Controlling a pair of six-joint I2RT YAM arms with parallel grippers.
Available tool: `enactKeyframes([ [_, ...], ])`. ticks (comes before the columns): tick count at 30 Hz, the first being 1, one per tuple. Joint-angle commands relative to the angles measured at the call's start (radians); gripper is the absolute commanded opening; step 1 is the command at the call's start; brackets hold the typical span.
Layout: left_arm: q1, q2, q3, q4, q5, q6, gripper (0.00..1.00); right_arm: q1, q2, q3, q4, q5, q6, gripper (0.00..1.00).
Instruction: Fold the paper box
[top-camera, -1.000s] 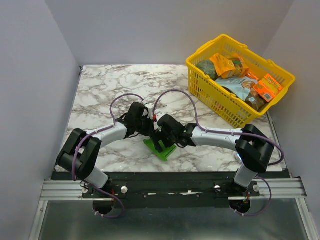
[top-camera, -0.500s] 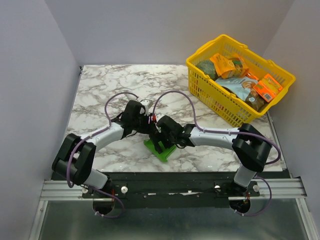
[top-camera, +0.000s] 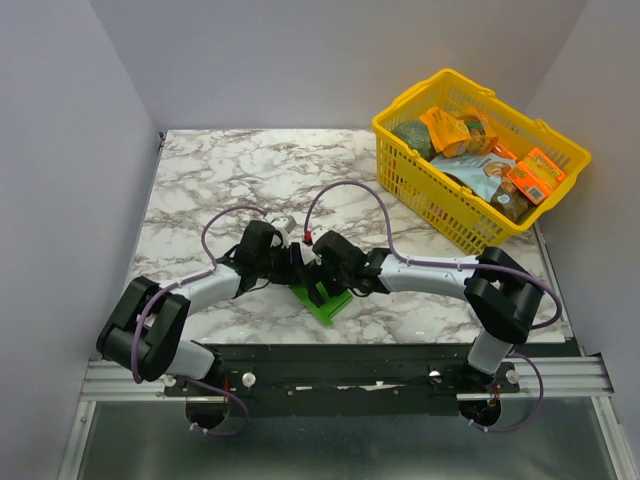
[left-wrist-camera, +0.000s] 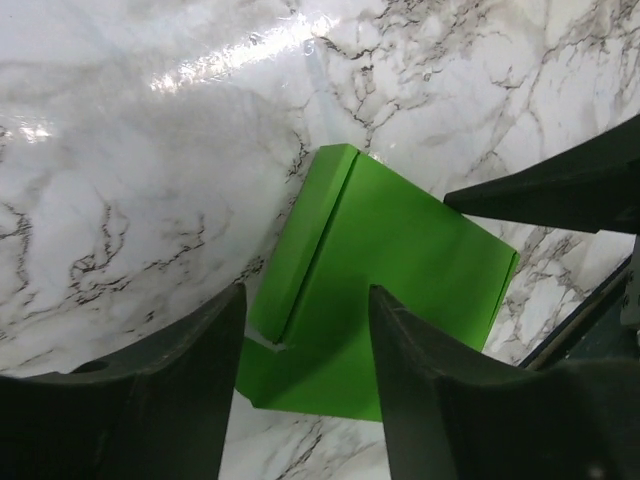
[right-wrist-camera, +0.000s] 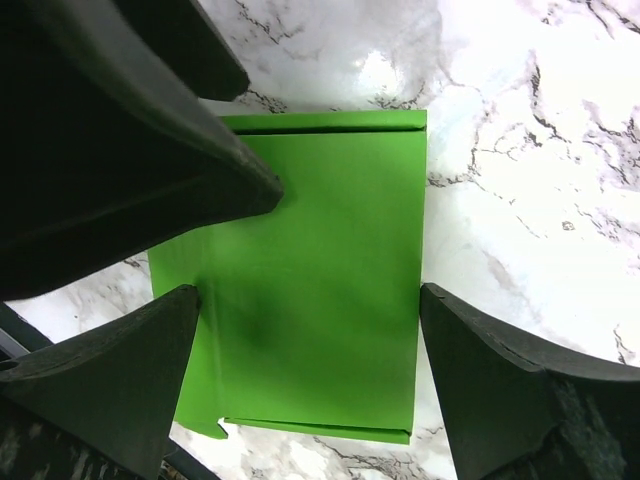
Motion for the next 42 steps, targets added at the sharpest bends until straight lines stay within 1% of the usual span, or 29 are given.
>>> enactKeyframes([
  [1,-0.002,0.043,-0.009,0.122,0.052,-0.023,0.51,0.007,0.014,-0.013,0.01,-0.008,-0.003,0.98],
  [6,-0.002,0.07,-0.034,0.121,0.031,-0.005,0.34,0.008,0.003,-0.013,0.012,-0.012,-0.017,1.0],
  [9,-0.005,0.069,-0.051,0.124,0.022,-0.002,0.28,0.01,-0.006,-0.013,0.012,-0.022,-0.026,1.0],
  [12,-0.016,0.067,-0.054,0.124,0.014,0.005,0.26,0.013,-0.013,-0.001,0.003,-0.02,-0.031,1.0],
  [23,-0.065,0.098,-0.025,0.084,-0.049,0.018,0.23,0.033,0.027,0.02,-0.046,0.026,-0.019,1.0],
  [34,-0.068,0.104,-0.009,0.078,-0.047,0.002,0.22,0.053,0.121,0.056,-0.118,0.141,0.053,1.0],
  [37,-0.068,0.104,-0.003,0.073,-0.046,-0.006,0.21,0.076,0.144,0.079,-0.155,0.208,0.07,0.99],
  [42,-0.068,0.104,0.005,0.076,-0.038,-0.012,0.21,0.083,0.193,0.1,-0.187,0.236,0.084,0.98],
])
